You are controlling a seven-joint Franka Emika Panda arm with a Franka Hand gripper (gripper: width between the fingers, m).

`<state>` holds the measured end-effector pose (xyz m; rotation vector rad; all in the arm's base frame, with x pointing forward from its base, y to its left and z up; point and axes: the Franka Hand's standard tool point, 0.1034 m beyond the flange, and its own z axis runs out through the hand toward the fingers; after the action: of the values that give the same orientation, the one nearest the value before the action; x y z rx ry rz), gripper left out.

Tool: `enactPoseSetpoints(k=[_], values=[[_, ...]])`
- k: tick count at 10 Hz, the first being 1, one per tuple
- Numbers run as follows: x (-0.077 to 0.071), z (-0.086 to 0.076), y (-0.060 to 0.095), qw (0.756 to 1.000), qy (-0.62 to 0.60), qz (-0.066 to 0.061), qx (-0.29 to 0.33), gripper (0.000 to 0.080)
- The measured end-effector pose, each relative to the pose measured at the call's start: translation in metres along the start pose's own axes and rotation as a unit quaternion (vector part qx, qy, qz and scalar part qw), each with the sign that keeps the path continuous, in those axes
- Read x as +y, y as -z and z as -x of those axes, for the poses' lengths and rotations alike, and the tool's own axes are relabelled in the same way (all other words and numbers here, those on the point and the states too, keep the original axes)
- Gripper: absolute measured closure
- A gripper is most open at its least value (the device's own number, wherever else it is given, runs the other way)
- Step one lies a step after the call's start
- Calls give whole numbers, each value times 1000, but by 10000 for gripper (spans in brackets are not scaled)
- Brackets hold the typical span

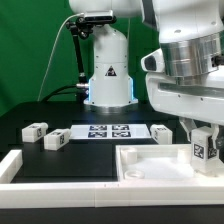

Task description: Assemble one leg

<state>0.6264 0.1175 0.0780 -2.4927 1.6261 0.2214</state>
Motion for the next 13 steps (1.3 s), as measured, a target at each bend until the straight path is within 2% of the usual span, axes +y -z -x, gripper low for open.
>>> enactPoseSetpoints(k=[2,3,4,5,6,8,10,11,12,13], values=[[0,0,0,1000,0,0,0,503],[-1,1,0,1000,22,0,-1,267],[-2,2,2,999,47,2,-3,267],[-3,2,4,997,82,3,-2,185],[-3,3,4,988,157,8,5,157],[-2,3,1,966,259,13,7,151],[-3,-3,-1,918,395,27,13,150],[-5,-7,-2,883,468,36,19,150],[-5,-6,-2,868,494,43,23,150],[-7,-3,-3,836,546,49,29,150]])
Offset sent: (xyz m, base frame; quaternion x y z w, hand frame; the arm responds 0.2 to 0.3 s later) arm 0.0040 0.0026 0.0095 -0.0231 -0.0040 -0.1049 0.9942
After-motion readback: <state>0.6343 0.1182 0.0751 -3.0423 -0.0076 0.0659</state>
